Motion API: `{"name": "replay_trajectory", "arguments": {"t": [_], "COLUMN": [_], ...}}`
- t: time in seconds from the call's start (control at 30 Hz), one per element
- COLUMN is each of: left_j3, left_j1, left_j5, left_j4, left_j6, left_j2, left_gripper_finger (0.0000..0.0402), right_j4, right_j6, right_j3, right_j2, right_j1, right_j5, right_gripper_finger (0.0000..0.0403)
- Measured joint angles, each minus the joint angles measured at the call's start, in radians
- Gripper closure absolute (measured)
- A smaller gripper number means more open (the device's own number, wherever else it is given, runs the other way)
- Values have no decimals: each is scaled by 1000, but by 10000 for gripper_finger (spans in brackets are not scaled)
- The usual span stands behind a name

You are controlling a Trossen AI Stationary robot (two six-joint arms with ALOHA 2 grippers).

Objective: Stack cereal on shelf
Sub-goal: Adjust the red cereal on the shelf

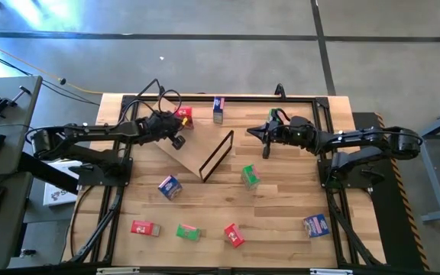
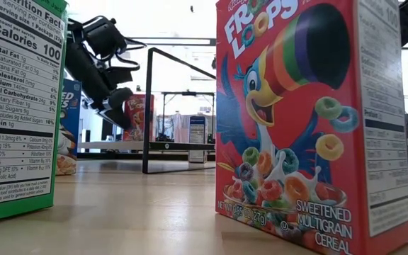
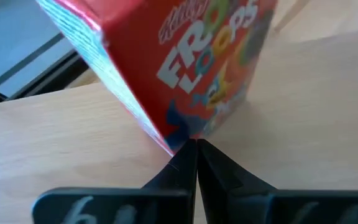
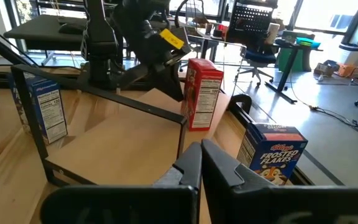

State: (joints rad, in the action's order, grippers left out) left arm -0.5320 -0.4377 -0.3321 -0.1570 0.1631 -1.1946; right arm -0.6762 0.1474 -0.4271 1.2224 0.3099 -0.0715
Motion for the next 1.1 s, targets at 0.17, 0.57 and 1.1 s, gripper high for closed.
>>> {"name": "replay_trajectory", "arguments": {"t": [0.17, 0.57, 1.1], "left_j3": [0, 0, 0], "left_j1": [-24, -41, -42], "left_j5": [-23, -32, -36], "left_j4": [0, 1, 70], "left_j6": [-1, -27, -64], "left_j2": [0, 0, 0], "left_gripper_finger": [397, 397, 397], "right_j4": [0, 0, 0], "right_j6": [0, 0, 0], "right_j3": [0, 0, 0], "right_j2": [0, 0, 0], "right_j1": [0, 0, 0], "right_j5": [0, 0, 0], "right_gripper_finger": [403, 403, 403]}}
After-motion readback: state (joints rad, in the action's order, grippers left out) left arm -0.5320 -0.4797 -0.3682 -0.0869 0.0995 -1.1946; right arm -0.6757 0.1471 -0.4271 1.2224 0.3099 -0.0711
